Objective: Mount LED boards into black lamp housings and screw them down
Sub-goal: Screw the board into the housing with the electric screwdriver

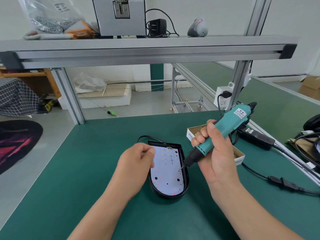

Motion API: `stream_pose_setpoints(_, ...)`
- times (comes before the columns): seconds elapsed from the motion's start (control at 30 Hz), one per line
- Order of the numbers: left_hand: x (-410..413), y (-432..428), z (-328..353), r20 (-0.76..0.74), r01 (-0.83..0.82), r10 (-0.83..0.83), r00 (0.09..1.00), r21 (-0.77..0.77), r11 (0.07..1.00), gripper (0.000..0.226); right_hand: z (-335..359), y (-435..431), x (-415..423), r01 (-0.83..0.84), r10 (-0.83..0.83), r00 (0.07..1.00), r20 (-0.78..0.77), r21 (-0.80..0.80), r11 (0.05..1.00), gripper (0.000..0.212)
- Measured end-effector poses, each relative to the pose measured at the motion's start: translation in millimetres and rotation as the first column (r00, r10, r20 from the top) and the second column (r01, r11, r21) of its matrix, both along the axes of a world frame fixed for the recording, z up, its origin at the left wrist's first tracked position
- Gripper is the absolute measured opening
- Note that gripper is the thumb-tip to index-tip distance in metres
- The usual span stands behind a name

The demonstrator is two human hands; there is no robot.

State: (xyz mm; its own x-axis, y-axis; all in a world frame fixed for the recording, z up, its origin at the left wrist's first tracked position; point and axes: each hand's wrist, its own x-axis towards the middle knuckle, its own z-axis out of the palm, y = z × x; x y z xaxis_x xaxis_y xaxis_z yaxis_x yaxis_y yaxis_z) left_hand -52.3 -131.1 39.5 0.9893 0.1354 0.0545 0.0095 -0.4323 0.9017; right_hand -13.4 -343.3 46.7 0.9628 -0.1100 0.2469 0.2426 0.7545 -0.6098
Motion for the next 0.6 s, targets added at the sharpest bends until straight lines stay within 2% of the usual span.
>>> stream_pose_setpoints(0.07,4,8,-2,-0.015,-0.05,0.054,0.998,0.189,0.981,0.021,-4,4,2,-0.001,0.001,1.0,0.002,-0.033,0.999,0.007)
stream_pose_setpoints(0.2,4,8,-5,-0.126,-0.031,0.078,0.989,0.341,0.94,0.037,-14,14,4,-0.009,0.009,1.0,0.004,-0.105,0.994,0.013)
stream_pose_setpoints(0.33,4,7,-8,-0.171,0.027,0.042,0.984,0.385,0.923,0.053,-21,20,4,-0.02,0.021,1.0,0.01,-0.161,0.987,0.018)
stream_pose_setpoints(0.6,2,1,-11,-0.188,0.041,0.042,0.981,0.421,0.906,0.044,-22,24,3,-0.039,0.042,0.999,0.018,-0.17,0.985,0.018)
